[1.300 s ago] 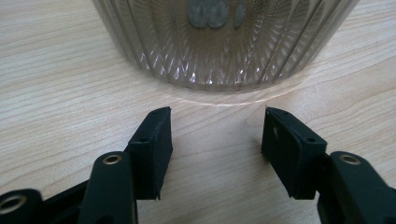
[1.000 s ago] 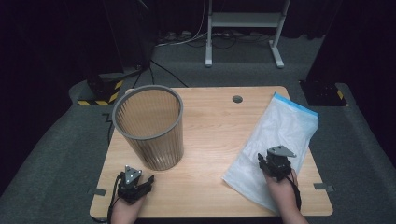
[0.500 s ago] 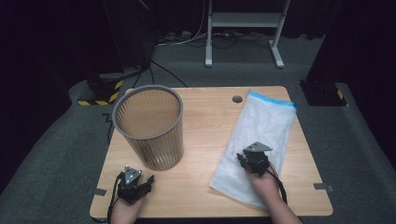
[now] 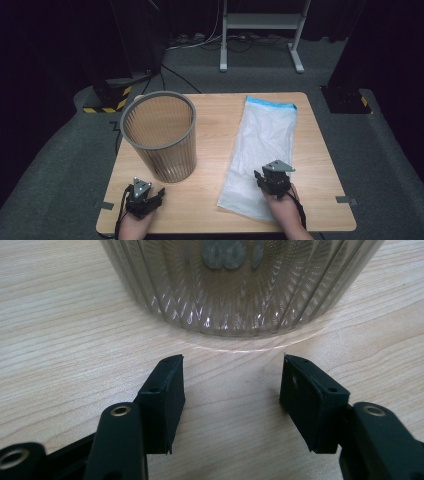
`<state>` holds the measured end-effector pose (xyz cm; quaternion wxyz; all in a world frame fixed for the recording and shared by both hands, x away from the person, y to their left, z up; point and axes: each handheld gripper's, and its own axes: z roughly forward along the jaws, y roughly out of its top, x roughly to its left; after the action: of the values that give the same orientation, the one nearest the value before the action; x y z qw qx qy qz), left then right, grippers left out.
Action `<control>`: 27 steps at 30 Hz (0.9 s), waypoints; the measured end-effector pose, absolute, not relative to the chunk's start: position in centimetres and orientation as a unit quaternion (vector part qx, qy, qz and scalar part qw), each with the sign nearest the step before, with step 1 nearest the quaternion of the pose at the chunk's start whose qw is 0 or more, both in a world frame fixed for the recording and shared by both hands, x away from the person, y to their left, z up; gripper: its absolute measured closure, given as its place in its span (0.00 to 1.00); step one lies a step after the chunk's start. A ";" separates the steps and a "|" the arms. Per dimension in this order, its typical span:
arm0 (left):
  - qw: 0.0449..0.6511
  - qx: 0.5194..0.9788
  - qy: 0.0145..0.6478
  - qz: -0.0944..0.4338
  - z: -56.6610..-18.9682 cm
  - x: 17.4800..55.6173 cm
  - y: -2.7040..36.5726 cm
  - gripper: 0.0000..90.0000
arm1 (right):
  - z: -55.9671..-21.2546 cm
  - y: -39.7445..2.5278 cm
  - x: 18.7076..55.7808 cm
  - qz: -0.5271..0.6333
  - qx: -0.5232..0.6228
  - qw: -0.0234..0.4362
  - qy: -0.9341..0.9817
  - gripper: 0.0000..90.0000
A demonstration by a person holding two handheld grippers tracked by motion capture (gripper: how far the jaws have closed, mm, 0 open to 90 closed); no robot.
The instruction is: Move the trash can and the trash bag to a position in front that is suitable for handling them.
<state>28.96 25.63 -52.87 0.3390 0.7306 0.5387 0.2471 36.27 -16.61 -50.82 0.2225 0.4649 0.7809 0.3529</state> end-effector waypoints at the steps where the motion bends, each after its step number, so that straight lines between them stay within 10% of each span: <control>1: 0.339 0.731 0.539 0.247 -52.9 28.9 25.6 0.48 | -50.8 -16.6 36.3 0.353 0.465 0.222 0.781 0.69; 16: 0.336 0.734 0.536 0.245 -52.8 28.9 25.7 0.48 | -50.3 -23.9 39.4 0.341 0.461 0.242 0.783 0.69; 27: 0.336 0.734 0.536 0.245 -52.8 28.9 25.7 0.48 | -50.7 -15.9 38.2 0.379 0.429 0.222 0.789 0.68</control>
<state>28.86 25.71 -52.83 0.3363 0.7343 0.5364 0.2449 38.19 -15.92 -50.72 0.2225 0.4286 0.7892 0.3795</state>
